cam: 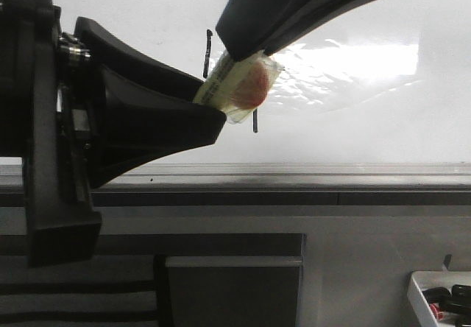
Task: Write number 4 on whiteboard
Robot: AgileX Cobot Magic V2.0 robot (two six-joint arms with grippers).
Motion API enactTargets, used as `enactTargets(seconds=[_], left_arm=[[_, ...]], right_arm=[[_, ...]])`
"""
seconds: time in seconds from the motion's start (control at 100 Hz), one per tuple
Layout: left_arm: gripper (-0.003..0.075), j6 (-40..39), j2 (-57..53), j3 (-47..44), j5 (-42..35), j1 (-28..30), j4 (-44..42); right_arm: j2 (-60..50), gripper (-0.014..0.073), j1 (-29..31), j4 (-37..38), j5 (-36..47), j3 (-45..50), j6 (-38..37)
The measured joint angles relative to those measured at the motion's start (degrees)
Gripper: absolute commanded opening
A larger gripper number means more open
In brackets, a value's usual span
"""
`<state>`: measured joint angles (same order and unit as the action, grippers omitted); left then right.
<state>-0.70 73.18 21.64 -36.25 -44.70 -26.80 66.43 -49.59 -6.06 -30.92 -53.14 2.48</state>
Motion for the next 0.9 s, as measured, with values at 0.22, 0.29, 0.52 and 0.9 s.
enactTargets(seconds=[0.22,0.29,0.52,0.9], left_arm=[[0.0033,0.0,0.66,0.0,-0.16,0.0,-0.13],[-0.0019,0.7,0.66,0.0,-0.05,-0.04,-0.86],[-0.002,1.11,0.66,0.13,0.44,-0.04,-1.78],[-0.002,-1.55,0.75,0.39,3.05,-0.14,23.57]], right_arm=[[0.0,-0.0062,-0.34,0.1,0.37,-0.1,0.0],[0.0,-0.0062,-0.34,0.22,0.46,-0.1,0.0],[0.0,0.0006,-0.34,0.22,0.64,-0.1,0.0],[-0.29,0.0362,7.38,2.77,8.18,-0.22,0.0]])
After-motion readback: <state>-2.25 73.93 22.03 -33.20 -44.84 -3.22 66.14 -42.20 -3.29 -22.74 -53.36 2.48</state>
